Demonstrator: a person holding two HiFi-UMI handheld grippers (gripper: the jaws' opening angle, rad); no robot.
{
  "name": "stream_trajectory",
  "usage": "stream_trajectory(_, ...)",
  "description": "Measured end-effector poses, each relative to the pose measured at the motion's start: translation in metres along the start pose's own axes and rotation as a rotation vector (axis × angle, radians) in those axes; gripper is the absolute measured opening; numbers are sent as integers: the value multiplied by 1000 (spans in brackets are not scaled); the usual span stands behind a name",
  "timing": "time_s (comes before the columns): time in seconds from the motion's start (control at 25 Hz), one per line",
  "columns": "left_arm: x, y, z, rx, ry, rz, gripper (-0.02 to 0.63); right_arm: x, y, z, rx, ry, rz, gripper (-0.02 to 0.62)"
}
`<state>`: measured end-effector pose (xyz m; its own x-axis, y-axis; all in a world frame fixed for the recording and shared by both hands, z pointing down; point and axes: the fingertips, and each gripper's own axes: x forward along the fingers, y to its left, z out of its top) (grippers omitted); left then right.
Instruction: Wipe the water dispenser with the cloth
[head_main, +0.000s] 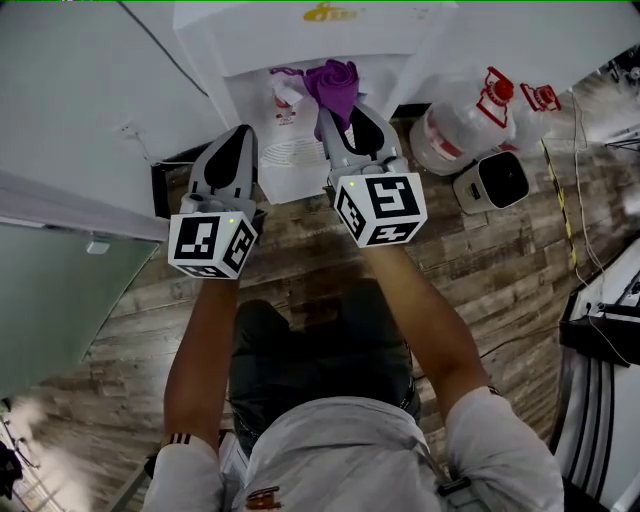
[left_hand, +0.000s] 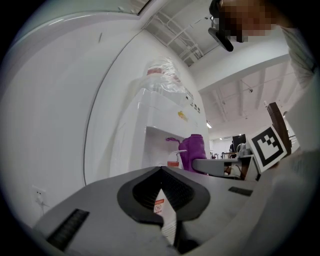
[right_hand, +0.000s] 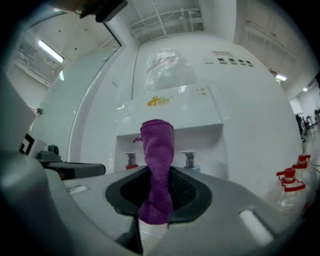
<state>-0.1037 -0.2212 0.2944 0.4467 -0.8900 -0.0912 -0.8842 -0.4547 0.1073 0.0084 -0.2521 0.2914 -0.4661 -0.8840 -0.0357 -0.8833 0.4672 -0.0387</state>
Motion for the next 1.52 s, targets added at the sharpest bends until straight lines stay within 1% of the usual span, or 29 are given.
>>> stream_trajectory(0.16,1,-4,-6,7,-3,-10,-2,3,-10,-3,3,-3,-17,98)
stream_trajectory(0.4,1,0,-7,14,-20,-8,-2,-23,-15,7,-33,-29,8,98)
stream_trajectory(0.52,2,-3,-10,19,-23,-13,-2,-36,-24,10,-47,-47,11,98)
stream_trajectory(0.72,3,-8,-16,26,-33,-22,-2,-48,-59,9,-14,-80,-36,98)
stream_trajectory(0.88,6,-10,-22,28,-39,-28,-2,-38,-86,2,13,-77,-70,98)
stream_trajectory(1.0,7,-11,-24,37,-45,-32,-2,-28,-97,-3,24,-64,-83,98)
stream_trajectory(1.12,4,-10,-28,41,-46,-32,-2,-24,-107,-7,29,-55,-99,98)
stream_trajectory(1.52,-11,2,-38,58,-48,-13,-2,-40,-147,-9,1,-54,-156,98)
